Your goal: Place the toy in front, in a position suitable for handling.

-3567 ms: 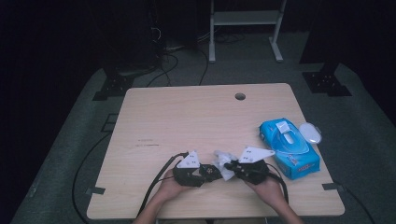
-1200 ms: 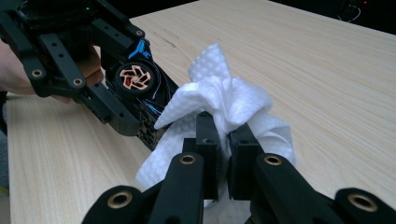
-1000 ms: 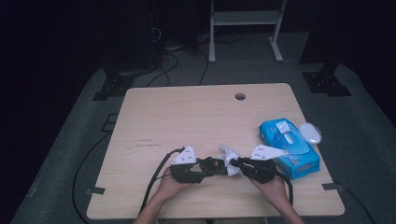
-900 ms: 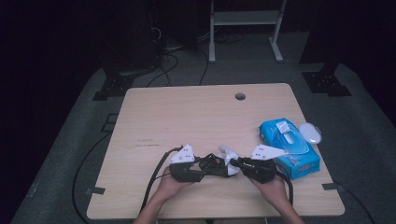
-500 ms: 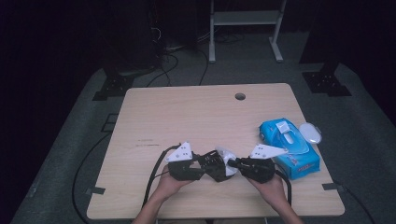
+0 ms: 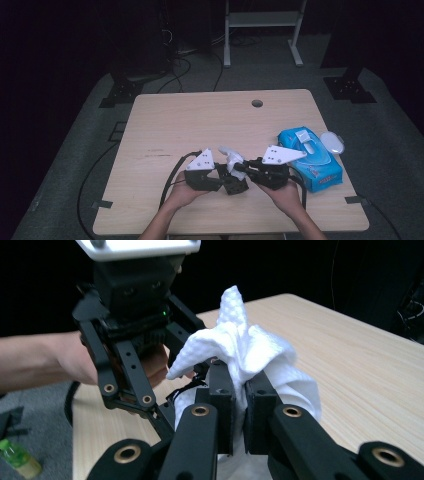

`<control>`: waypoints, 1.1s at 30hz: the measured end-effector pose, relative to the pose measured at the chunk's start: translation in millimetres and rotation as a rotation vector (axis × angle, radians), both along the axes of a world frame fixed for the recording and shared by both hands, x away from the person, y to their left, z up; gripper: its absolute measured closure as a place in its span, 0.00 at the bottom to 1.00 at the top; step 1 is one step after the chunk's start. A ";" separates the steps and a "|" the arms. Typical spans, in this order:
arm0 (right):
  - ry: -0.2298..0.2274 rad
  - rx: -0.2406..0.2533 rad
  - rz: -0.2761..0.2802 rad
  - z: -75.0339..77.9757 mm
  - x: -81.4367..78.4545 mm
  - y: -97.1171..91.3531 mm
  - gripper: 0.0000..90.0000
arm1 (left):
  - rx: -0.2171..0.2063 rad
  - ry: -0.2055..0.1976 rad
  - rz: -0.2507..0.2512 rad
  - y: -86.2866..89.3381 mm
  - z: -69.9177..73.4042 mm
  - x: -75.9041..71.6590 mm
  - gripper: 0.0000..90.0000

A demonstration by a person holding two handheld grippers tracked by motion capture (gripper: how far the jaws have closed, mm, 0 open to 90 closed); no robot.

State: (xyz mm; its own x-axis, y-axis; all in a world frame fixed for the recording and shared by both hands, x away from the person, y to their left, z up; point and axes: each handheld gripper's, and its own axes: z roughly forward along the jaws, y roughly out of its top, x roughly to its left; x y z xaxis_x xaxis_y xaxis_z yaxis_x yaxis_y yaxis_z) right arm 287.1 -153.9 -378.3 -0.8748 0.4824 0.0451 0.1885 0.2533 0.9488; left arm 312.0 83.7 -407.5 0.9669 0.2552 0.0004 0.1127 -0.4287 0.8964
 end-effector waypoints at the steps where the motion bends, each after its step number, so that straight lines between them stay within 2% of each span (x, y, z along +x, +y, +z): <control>1: 0.001 -0.013 -0.004 -1.3 0.4 -0.3 0.94 | -0.005 0.003 -0.001 0.0 -0.3 0.2 0.64; 6: 0.002 -0.013 -0.018 -3.0 -0.5 -8.0 0.94 | -0.028 0.023 -0.012 -3.8 -2.3 1.8 0.64; 10: -0.005 -0.040 -0.034 -1.2 -2.7 -11.4 0.94 | -0.048 0.045 -0.021 -8.3 -5.4 3.5 0.64; 14: -0.014 -0.042 -0.036 -1.3 -4.6 -15.2 0.94 | -0.048 0.032 -0.032 -12.0 -4.9 1.5 0.64; 17: -0.018 -0.053 -0.041 0.1 -7.7 -17.9 0.94 | -0.021 0.003 -0.031 -15.6 -0.2 -0.4 0.64; 20: -0.019 -0.062 -0.049 0.7 -10.0 -20.2 0.94 | -0.038 0.007 -0.046 -14.5 5.5 1.2 0.64; 21: -0.020 -0.057 -0.048 0.2 -9.7 -21.1 0.94 | -0.036 0.015 -0.046 -14.9 6.8 1.4 0.64; 22: -0.017 -0.055 -0.049 -0.2 -9.7 -21.7 0.94 | -0.028 0.006 -0.044 -15.3 7.5 1.0 0.64; 27: -0.018 -0.053 -0.057 -0.3 -11.3 -23.2 0.94 | -0.033 -0.004 -0.045 -18.7 6.3 0.4 0.64; 31: -0.042 -0.057 -0.040 0.5 -15.6 -19.7 0.94 | -0.047 0.012 -0.050 -22.0 4.4 0.1 0.64; 33: -0.034 -0.051 -0.040 -0.3 -15.0 -22.5 0.94 | -0.054 0.011 -0.047 -21.8 2.9 0.0 0.64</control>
